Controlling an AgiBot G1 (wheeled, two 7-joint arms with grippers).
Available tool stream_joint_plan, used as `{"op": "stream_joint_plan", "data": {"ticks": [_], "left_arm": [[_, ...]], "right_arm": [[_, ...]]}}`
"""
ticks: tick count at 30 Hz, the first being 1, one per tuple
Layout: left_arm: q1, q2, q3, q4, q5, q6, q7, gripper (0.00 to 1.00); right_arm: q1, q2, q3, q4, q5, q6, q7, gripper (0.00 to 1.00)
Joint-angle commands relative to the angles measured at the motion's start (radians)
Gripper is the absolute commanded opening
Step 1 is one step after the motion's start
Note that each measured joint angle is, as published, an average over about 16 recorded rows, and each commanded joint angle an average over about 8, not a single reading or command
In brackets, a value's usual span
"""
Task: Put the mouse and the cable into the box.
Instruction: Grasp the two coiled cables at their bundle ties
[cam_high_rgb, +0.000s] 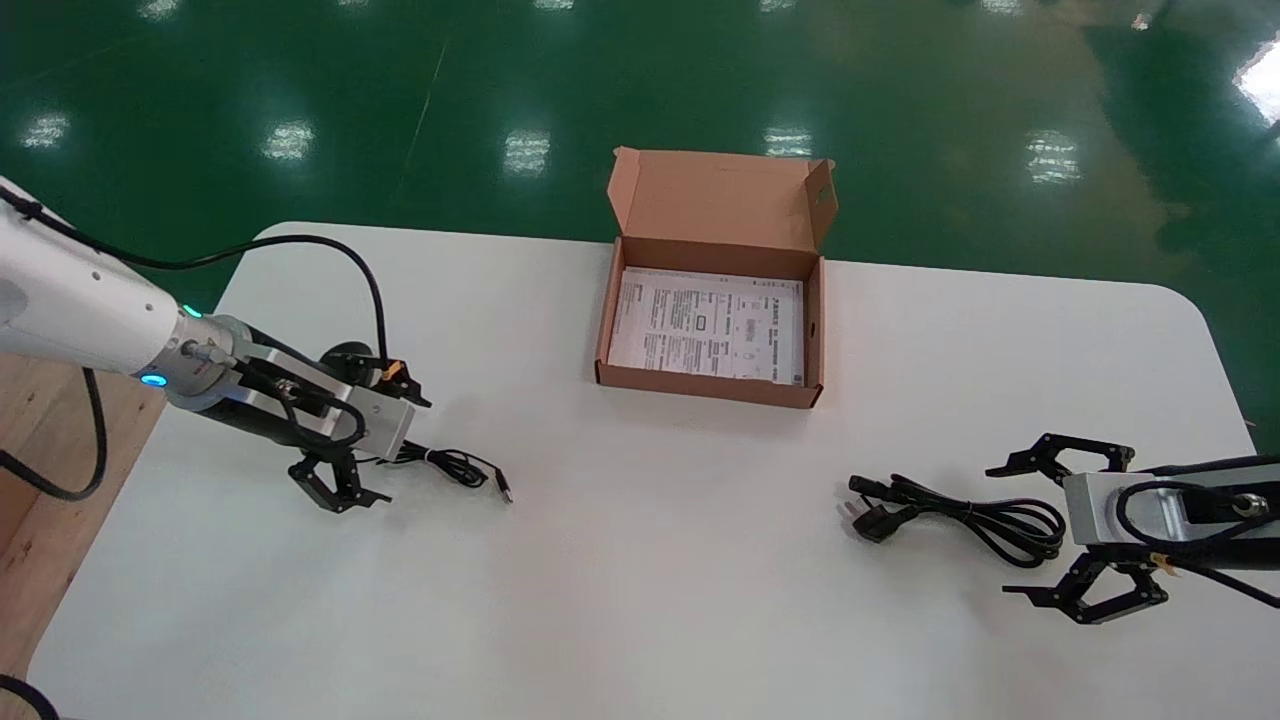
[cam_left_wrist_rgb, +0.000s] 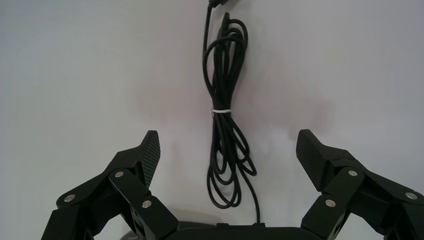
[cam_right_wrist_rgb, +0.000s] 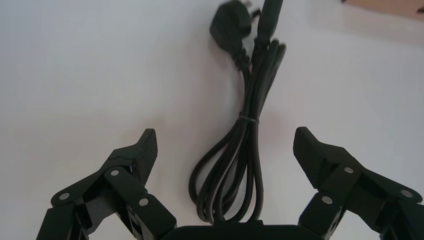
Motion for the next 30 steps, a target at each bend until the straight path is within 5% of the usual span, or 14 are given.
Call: {"op": "stream_joint_plan", "data": {"ticks": [1,9,11,17,19,30], "left_arm": [[-0.005,0.011,-0.001,0.027,-0.001,-0.009,0.019,1.0],[-0.007,0.025,-0.007,0.075,-0.01,-0.024,0.047,0.96],[-0.006,0.027,-0.008,0.083,-0.012,-0.027,0.049,0.71],[-0.005,0.031,-0.014,0.102,-0.018,-0.034,0.05,0.0],[-0.005,0.031,-0.014,0.104,-0.019,-0.035,0.05,0.0],[-0.003,0.028,-0.013,0.094,-0.018,-0.033,0.049,0.0]], "right_arm": [[0.014,-0.019,-0.006,-0.041,-0.012,0.016,-0.024,1.0],[0.038,-0.069,-0.008,-0.158,-0.02,0.062,-0.079,1.0],[0.04,-0.078,-0.006,-0.178,-0.017,0.067,-0.087,0.82],[0.045,-0.097,0.0,-0.216,-0.009,0.072,-0.098,0.07],[0.046,-0.098,0.001,-0.219,-0.007,0.072,-0.099,0.0],[0.043,-0.089,0.001,-0.203,-0.007,0.07,-0.094,0.0]]}}
